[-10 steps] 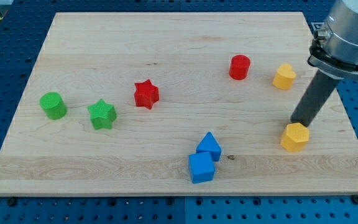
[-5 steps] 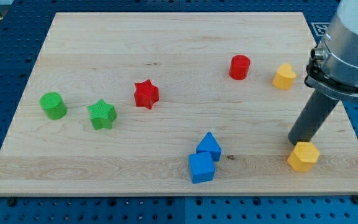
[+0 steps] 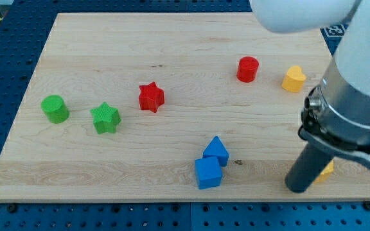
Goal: Slide the yellow hexagon to the bottom right
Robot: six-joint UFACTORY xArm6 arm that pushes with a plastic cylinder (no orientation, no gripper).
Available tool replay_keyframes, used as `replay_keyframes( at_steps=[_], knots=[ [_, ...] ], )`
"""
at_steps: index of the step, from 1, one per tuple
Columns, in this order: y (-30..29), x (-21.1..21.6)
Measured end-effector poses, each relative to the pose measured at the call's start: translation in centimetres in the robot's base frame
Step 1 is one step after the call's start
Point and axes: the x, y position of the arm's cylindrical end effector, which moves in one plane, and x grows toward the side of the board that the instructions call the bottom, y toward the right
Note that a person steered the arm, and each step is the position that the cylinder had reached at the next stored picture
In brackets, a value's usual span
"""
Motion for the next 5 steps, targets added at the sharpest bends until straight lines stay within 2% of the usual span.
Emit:
replay_keyframes(
  at_steps=[2, 4, 5],
  knots=[
    [0.5, 0.1],
    [-3.4, -0.3],
    [-3.4, -0.3]
  ],
)
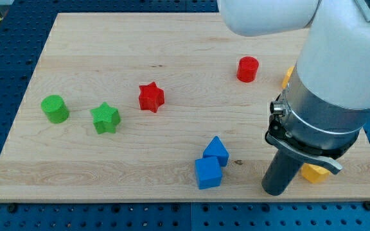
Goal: Slide the yellow hexagon to the bottom right
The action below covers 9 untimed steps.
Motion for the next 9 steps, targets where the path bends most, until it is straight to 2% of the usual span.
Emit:
replay_keyframes(
  at_steps=[1, 4, 5, 9],
  knots=[
    [0.1, -2.8],
    [0.8, -3.1],
    [4.2, -3.1],
    [8.9, -3.1]
  ],
)
